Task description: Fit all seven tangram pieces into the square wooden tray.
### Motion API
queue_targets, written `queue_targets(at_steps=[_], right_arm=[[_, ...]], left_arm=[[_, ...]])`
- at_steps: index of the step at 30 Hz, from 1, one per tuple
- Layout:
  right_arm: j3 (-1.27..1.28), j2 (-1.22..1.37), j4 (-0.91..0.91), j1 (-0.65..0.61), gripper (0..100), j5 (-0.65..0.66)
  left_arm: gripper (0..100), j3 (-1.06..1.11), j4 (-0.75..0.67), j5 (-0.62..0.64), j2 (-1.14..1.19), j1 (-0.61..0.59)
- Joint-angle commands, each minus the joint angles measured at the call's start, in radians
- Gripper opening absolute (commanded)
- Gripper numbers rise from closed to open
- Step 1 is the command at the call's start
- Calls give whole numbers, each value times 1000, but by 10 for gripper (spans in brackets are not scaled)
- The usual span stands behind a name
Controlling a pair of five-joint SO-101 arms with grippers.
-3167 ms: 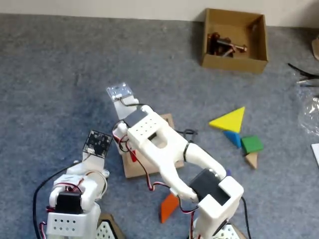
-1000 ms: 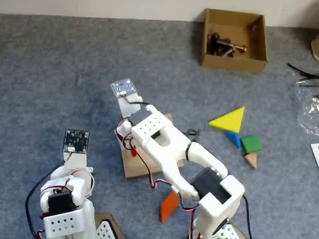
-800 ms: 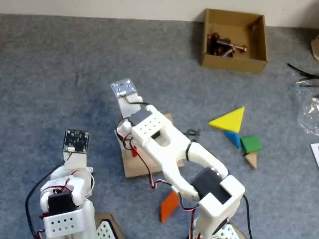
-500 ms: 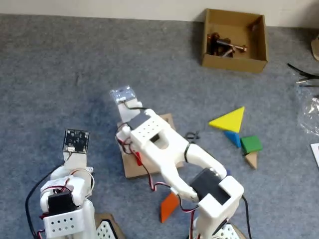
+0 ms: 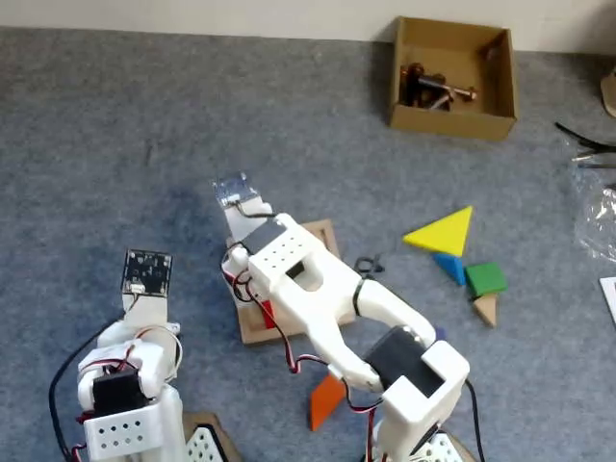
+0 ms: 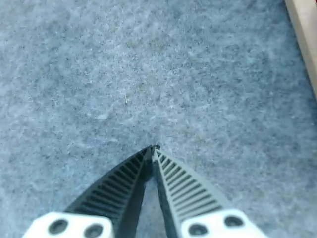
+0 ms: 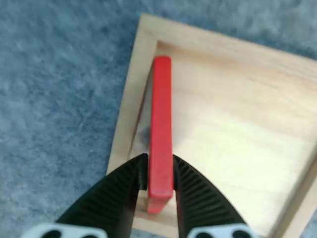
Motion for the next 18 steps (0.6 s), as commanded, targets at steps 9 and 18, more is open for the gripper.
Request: queue_targets(at_steps=[9,18], right_arm=[[-91,-16,64,10,66,-2],[-127,-16,64,10,66,77]], left_arm=[[5,19,2,5,-5,-13],[5,19,2,5,-5,-13]])
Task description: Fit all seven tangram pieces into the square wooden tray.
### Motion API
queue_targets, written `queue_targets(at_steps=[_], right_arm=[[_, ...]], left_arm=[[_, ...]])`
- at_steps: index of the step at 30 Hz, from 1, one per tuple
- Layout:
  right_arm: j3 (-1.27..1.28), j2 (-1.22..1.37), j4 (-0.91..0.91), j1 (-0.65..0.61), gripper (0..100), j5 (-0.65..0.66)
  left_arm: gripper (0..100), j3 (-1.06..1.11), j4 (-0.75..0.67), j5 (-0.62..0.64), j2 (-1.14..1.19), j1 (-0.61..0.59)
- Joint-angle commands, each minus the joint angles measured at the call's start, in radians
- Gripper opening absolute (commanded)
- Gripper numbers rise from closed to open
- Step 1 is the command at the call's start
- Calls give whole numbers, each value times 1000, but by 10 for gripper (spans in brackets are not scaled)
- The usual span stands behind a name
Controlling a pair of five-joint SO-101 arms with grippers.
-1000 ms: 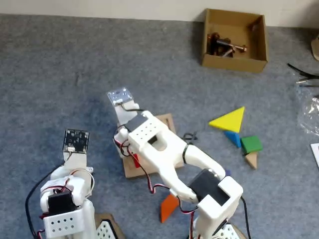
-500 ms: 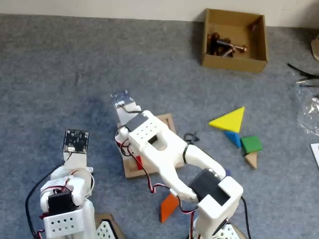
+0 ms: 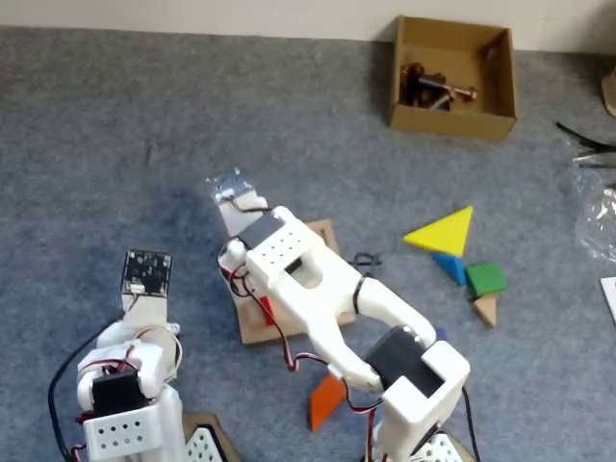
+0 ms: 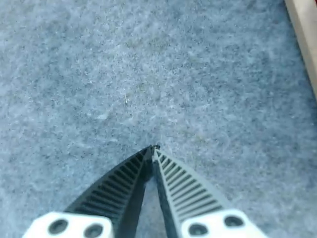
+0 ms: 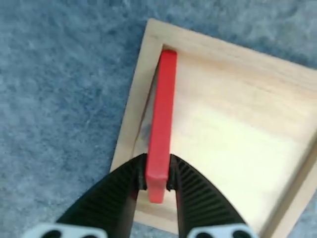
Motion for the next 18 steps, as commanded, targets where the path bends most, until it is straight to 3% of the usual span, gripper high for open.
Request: queue_targets(at_steps=[1,18], right_arm=[[-71,-16,12,10,66,26],[-173,-12,93,4,63,31]], left_arm=[[5,19,2,5,-5,-13],[5,19,2,5,-5,-13]])
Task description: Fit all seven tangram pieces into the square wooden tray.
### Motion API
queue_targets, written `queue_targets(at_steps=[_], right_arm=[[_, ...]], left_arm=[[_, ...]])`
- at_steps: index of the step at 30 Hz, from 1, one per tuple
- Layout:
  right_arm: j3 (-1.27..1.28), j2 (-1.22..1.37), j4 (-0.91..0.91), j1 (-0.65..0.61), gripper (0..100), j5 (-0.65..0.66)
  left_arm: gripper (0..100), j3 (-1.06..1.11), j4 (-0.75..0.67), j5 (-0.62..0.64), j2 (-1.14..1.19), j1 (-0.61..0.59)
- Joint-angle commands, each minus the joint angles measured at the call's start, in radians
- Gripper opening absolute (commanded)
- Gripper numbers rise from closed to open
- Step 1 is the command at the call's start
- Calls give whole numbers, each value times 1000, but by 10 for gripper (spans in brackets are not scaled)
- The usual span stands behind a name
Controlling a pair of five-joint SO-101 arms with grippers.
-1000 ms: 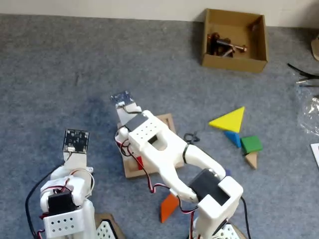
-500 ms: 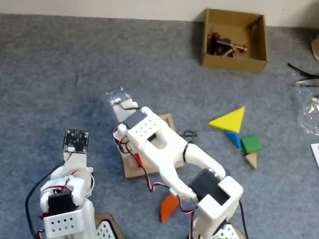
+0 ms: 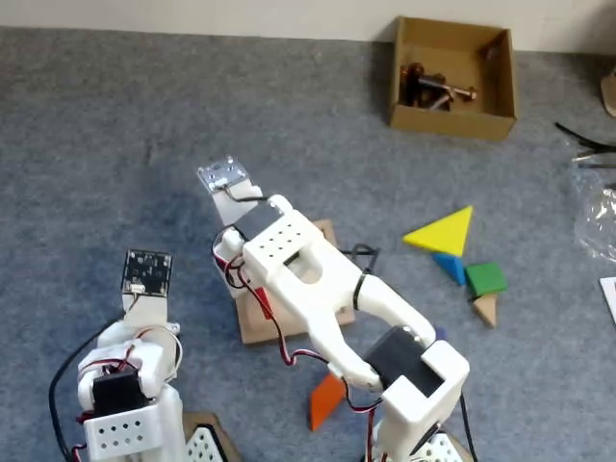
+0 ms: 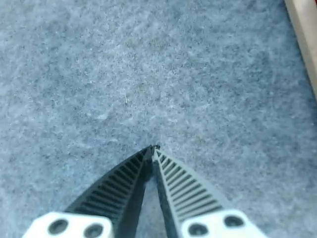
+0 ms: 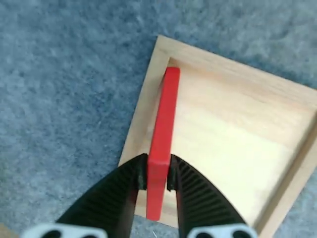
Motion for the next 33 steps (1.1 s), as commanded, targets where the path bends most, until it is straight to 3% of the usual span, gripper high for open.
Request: queue_targets(at_steps=[1,25,33], right_arm=[[-65,-10,4,2,63,14],[-64,-7,4,-12,67,17],[-61,-5,5,-18,67,78]], left_arm=[[5,19,2,5,-5,-13],[5,19,2,5,-5,-13],[5,19,2,5,-5,-13]])
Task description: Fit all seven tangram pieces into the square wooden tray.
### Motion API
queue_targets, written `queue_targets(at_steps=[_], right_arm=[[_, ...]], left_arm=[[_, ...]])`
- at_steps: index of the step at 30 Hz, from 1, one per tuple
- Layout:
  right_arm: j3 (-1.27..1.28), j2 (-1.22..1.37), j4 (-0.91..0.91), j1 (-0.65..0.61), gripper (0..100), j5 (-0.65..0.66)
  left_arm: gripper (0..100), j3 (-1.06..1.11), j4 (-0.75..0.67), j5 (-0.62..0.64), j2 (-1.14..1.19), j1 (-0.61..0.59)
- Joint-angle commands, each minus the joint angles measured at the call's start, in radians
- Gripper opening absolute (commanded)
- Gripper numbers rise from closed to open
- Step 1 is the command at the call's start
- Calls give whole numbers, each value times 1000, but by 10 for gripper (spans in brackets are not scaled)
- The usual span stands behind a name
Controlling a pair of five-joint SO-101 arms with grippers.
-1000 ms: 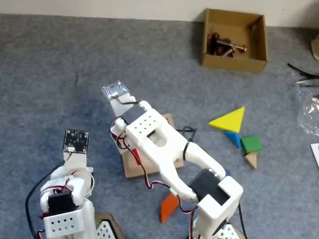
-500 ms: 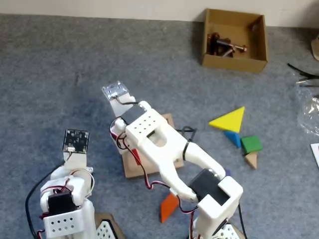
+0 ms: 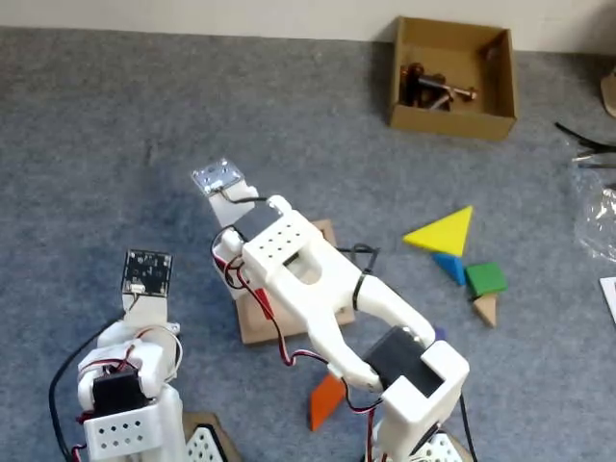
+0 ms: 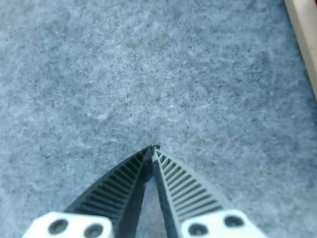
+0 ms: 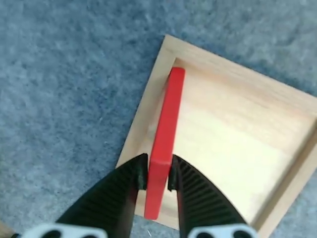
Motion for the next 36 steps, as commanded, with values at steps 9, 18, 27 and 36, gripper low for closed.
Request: queue_targets(at_steps=[9,18,27,36], right_arm=[[12,-7,-38,-16,152,15],[10,-12,-31,-12,177,21],[12,-15,-30,16,177,21],[13,-15,-30,84,177,23]], left_arm=[[5,19,2,5,-5,-13],[5,19,2,5,-5,-13],[5,19,2,5,-5,-13],[5,19,2,5,-5,-13]])
